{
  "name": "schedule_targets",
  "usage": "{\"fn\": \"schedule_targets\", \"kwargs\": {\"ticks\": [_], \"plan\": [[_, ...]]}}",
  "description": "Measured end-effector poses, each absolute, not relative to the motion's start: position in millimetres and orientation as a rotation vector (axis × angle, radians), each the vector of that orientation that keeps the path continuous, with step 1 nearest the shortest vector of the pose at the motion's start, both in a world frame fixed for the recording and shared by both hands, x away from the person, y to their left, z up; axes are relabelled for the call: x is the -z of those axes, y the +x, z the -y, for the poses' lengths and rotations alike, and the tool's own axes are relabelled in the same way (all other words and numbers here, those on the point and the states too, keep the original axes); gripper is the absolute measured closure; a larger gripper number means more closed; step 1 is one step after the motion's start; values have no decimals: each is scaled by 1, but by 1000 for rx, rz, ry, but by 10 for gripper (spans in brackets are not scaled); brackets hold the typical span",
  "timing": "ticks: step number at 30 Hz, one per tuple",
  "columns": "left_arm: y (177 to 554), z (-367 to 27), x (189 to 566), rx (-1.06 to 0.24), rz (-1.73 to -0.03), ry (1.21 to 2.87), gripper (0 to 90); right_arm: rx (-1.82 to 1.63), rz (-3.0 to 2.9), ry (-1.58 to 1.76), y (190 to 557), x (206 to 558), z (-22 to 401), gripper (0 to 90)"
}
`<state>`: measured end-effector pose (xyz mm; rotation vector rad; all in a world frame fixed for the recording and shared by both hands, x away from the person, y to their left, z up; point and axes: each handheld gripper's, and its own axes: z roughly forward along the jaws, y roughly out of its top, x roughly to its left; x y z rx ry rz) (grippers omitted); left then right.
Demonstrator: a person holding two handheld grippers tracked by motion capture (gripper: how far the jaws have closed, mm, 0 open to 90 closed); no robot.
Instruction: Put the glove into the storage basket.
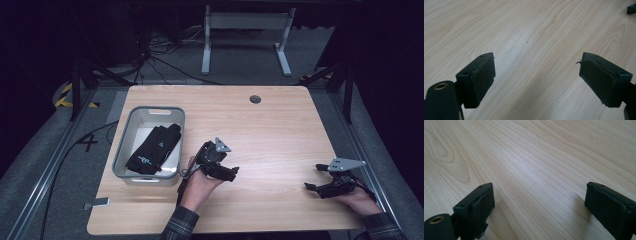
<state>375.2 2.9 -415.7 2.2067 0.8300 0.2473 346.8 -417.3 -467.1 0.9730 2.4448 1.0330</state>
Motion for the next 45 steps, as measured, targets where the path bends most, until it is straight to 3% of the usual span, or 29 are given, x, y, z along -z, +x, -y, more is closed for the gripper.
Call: {"fn": "schedule_targets", "kwargs": {"ticks": [17,27,31,45], "plan": [[356,26,453,-247,-782,2264,127,-1032,-2445,971,347,467,417,98],[354,42,469,-280,-777,2325,44,-1032,-2445,972,347,467,417,98],[356,43,472,-272,-777,2316,1,-1032,-2445,970,347,467,417,98],[355,41,475,-272,-746,2282,0,-1033,-2444,971,347,467,417,97]]}}
